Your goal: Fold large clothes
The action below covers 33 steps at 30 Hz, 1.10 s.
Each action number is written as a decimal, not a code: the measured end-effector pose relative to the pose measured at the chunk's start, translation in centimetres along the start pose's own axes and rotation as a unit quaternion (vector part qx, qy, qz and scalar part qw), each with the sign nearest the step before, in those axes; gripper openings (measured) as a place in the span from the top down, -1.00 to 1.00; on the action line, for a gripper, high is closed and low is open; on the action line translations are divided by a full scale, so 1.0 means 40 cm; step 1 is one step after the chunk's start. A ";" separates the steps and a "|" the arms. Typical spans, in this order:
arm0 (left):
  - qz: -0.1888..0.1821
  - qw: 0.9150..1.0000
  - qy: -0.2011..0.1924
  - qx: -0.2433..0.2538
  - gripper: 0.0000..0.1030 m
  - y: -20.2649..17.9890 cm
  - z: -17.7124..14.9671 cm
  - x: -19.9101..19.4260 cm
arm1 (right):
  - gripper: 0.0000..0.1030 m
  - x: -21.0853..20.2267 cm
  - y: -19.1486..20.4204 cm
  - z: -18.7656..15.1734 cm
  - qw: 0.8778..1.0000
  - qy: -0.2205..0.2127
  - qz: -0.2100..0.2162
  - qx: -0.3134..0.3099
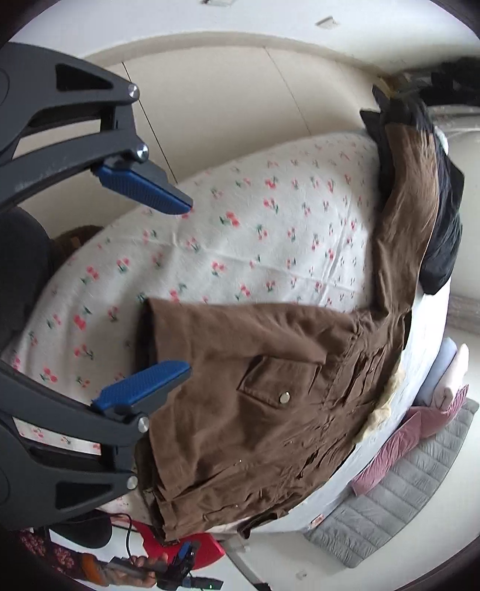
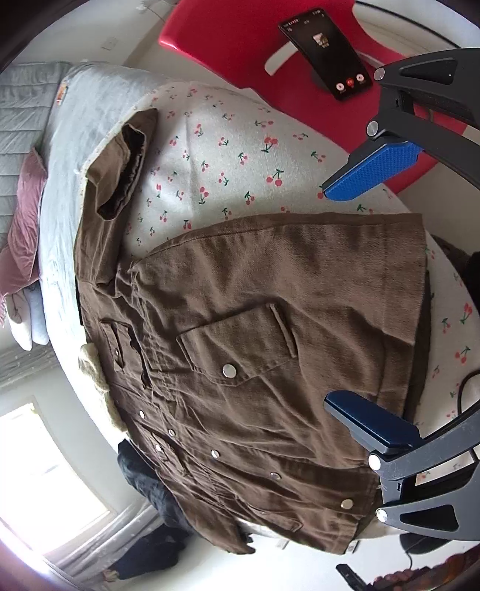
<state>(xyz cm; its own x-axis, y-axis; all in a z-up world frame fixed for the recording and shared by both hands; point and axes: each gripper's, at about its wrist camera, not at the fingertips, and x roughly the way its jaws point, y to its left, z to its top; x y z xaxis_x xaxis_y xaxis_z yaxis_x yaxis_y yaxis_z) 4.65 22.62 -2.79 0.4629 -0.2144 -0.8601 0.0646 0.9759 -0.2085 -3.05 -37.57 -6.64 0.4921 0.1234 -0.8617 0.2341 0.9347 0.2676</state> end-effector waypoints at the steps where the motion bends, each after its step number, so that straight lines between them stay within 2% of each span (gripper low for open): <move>1: -0.017 1.000 0.010 -0.006 -0.58 -0.001 0.015 0.042 | -0.98 0.012 -0.010 0.002 1.000 0.003 0.003 0.007; 2: -0.029 0.999 0.017 -0.012 -0.58 0.000 0.016 0.083 | -0.90 0.029 -0.024 0.003 1.000 0.010 0.010 0.017; 4: -0.036 0.998 0.054 -0.023 -0.54 -0.006 0.012 0.170 | -0.49 0.057 -0.045 -0.004 0.998 0.031 0.036 0.042; 5: -0.045 0.996 0.073 -0.029 -0.36 -0.011 0.011 0.207 | -0.08 0.068 -0.051 -0.010 0.997 0.043 0.047 0.051; 6: -0.044 0.996 0.075 -0.027 -0.25 -0.022 -0.004 0.219 | 0.20 0.070 -0.050 -0.014 0.997 0.046 0.046 0.048; 7: -0.042 0.997 0.066 -0.014 -0.10 -0.038 -0.011 0.216 | 0.35 0.065 -0.040 -0.020 0.998 0.040 0.039 0.029; 8: -0.065 0.995 0.072 0.001 0.55 -0.054 -0.019 0.205 | 0.70 0.054 -0.031 -0.023 0.998 0.039 0.046 0.015; 9: -0.080 0.994 0.071 0.005 0.55 -0.068 -0.025 0.186 | 0.81 0.039 -0.025 -0.024 0.998 0.034 0.051 0.010; 11: -0.061 0.997 0.044 0.016 0.60 -0.087 -0.039 0.123 | 0.86 -0.006 -0.020 -0.019 0.999 0.013 0.043 0.006; 14: -0.039 0.998 0.039 0.022 0.62 -0.084 -0.052 0.073 | 0.87 -0.058 -0.022 -0.017 1.000 -0.006 0.000 -0.004; 16: 0.026 0.992 0.086 0.086 0.60 -0.107 -0.088 0.148 | 0.87 -0.010 -0.020 -0.030 0.998 0.032 -0.038 -0.024; 17: 0.051 0.988 0.093 0.112 0.53 -0.115 -0.100 0.175 | 0.84 0.015 -0.021 -0.035 0.997 0.050 -0.046 -0.030; 19: 0.086 0.982 0.071 0.152 0.40 -0.145 -0.095 0.156 | 0.74 0.037 -0.023 -0.040 0.996 0.059 -0.051 -0.037; 20: 0.097 0.980 0.064 0.164 0.31 -0.158 -0.086 0.141 | 0.60 0.029 -0.027 -0.034 0.997 0.053 -0.048 -0.031; 21: 0.110 0.977 0.053 0.173 0.12 -0.170 -0.074 0.122 | 0.48 0.011 -0.036 -0.020 0.998 0.041 -0.047 -0.023; 22: 0.121 0.975 0.040 0.181 -0.01 -0.183 -0.061 0.104 | 0.41 -0.008 -0.043 -0.002 0.998 0.026 -0.054 -0.021; 23: 0.125 0.974 0.027 0.189 -0.25 -0.194 -0.048 0.089 | 0.21 -0.019 -0.047 0.016 0.998 0.011 -0.064 -0.022; 24: 0.122 0.972 0.010 0.199 -0.33 -0.213 -0.031 0.071 | -0.05 -0.031 -0.050 0.041 0.997 -0.003 -0.075 -0.023; 27: 0.094 0.972 -0.013 0.216 -0.43 -0.281 0.023 0.054 | -0.25 -0.043 -0.061 0.143 0.993 -0.043 -0.104 -0.018; 29: 0.060 0.975 -0.018 0.213 -0.57 -0.337 0.050 0.061 | -0.33 -0.022 -0.064 0.223 0.991 -0.058 -0.114 -0.023; 31: 0.019 0.978 -0.014 0.208 -0.60 -0.390 0.082 0.082 | -0.34 0.021 -0.075 0.302 0.989 -0.066 -0.132 -0.027; 33: -0.002 0.979 -0.003 0.205 -0.60 -0.449 0.108 0.114 | -0.34 0.063 -0.093 0.378 0.988 -0.067 -0.136 -0.016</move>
<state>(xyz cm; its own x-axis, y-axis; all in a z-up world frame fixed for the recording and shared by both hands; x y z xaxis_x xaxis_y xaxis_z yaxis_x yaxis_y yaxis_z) 9.41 4.31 -0.95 0.4673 -0.2198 -0.8564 0.4154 0.9096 -0.0067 9.99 -45.78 -3.31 0.5214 -0.1779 -0.8345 0.3475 0.9375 0.0173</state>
